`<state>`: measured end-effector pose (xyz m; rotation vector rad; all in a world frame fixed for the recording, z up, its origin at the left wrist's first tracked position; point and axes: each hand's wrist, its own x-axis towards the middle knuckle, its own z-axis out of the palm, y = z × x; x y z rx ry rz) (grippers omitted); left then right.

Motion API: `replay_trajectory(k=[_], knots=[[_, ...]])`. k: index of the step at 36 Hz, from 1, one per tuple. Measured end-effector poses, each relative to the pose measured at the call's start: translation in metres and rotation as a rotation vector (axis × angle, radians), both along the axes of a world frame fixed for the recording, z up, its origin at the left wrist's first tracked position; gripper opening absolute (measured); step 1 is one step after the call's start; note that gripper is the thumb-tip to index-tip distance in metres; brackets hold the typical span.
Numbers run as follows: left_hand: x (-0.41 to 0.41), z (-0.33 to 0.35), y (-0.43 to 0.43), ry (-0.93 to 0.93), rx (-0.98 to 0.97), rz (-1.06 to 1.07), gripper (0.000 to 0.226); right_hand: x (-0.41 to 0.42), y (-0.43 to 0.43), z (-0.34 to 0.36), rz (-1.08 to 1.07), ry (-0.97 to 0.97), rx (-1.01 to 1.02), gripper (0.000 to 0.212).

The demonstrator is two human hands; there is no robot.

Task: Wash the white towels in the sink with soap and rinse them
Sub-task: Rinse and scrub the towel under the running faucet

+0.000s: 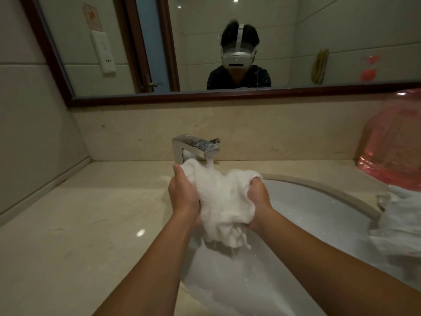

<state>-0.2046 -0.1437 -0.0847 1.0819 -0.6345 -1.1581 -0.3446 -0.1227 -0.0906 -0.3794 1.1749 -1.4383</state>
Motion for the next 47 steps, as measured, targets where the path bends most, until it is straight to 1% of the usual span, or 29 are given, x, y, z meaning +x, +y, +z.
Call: replay_trajectory(k=[3,4,5,7,10,12,15,17,20,21,22,24,25,27,28,30,31,32,33,34,35,36,38,40,44,47], knots=[[0.0,-0.005,-0.006,-0.056,0.005,-0.036,0.131,-0.005,0.005,0.012,-0.064,-0.229,-0.116,0.043],[-0.002,-0.005,-0.006,-0.071,0.002,-0.069,0.137,-0.007,0.004,0.016,-0.08,-0.288,-0.17,0.045],[-0.004,-0.008,-0.009,-0.07,0.009,-0.101,0.137,-0.007,0.005,0.019,-0.098,-0.323,-0.208,0.046],[-0.006,-0.021,-0.019,-0.041,0.058,-0.146,0.131,-0.007,0.003,0.02,-0.122,-0.362,-0.258,0.048],[-0.003,-0.044,-0.039,0.036,0.092,-0.211,0.124,-0.008,0.002,0.016,-0.14,-0.356,-0.25,0.05],[-0.006,-0.026,-0.029,-0.006,0.08,-0.233,0.127,-0.008,0.003,0.018,-0.139,-0.353,-0.265,0.049],[-0.013,0.008,0.006,-0.08,0.028,-0.183,0.13,-0.008,0.002,0.02,-0.105,-0.328,-0.284,0.047],[-0.015,0.019,0.018,-0.08,0.027,-0.167,0.113,-0.008,0.001,0.02,-0.076,-0.309,-0.299,0.045],[-0.013,0.018,0.016,-0.073,0.078,-0.126,0.072,-0.008,0.003,0.02,-0.052,-0.318,-0.3,0.044],[-0.012,0.018,0.015,-0.065,0.092,-0.118,0.067,-0.008,0.004,0.021,-0.037,-0.327,-0.305,0.045],[-0.011,0.018,0.016,-0.048,0.109,-0.128,0.073,-0.009,0.007,0.022,-0.027,-0.335,-0.311,0.044],[-0.009,0.018,0.016,-0.01,0.146,-0.135,0.099,-0.011,0.009,0.022,-0.009,-0.351,-0.349,0.034],[-0.009,0.018,0.016,0.01,0.151,-0.129,0.107,-0.012,0.009,0.023,-0.011,-0.378,-0.371,0.028],[-0.008,0.019,0.015,0.049,0.17,-0.127,0.115,-0.014,0.011,0.026,0.011,-0.432,-0.424,0.028],[-0.008,0.02,0.015,0.063,0.172,-0.125,0.113,-0.014,0.012,0.028,0.027,-0.456,-0.443,0.031],[-0.008,0.021,0.017,0.066,0.175,-0.112,0.1,-0.016,0.014,0.031,0.077,-0.489,-0.497,0.032],[-0.008,0.02,0.016,0.067,0.174,-0.116,0.101,-0.016,0.015,0.031,0.09,-0.477,-0.503,0.03],[-0.008,0.02,0.016,0.073,0.173,-0.129,0.11,-0.016,0.015,0.03,0.095,-0.451,-0.489,0.028],[-0.008,0.019,0.016,0.077,0.176,-0.142,0.12,-0.017,0.013,0.028,0.108,-0.434,-0.484,0.032],[-0.008,0.018,0.016,0.076,0.177,-0.146,0.125,-0.019,0.012,0.025,0.12,-0.421,-0.469,0.044],[-0.008,0.017,0.015,0.073,0.171,-0.147,0.127,-0.019,0.012,0.025,0.133,-0.41,-0.457,0.052],[-0.009,0.016,0.015,0.068,0.167,-0.15,0.125,-0.019,0.012,0.024,0.139,-0.395,-0.451,0.054],[-0.009,0.016,0.014,0.061,0.151,-0.143,0.118,-0.017,0.016,0.026,0.167,-0.396,-0.46,0.047],[-0.01,0.016,0.014,0.044,0.144,-0.129,0.116,-0.015,0.019,0.029,0.157,-0.364,-0.443,0.034],[-0.008,0.014,0.012,0.041,0.15,-0.122,0.118,-0.015,0.017,0.028,0.197,-0.303,-0.396,0.042],[-0.008,0.018,0.014,0.031,0.156,-0.124,0.116,-0.013,0.015,0.028,0.231,-0.242,-0.343,0.054]])
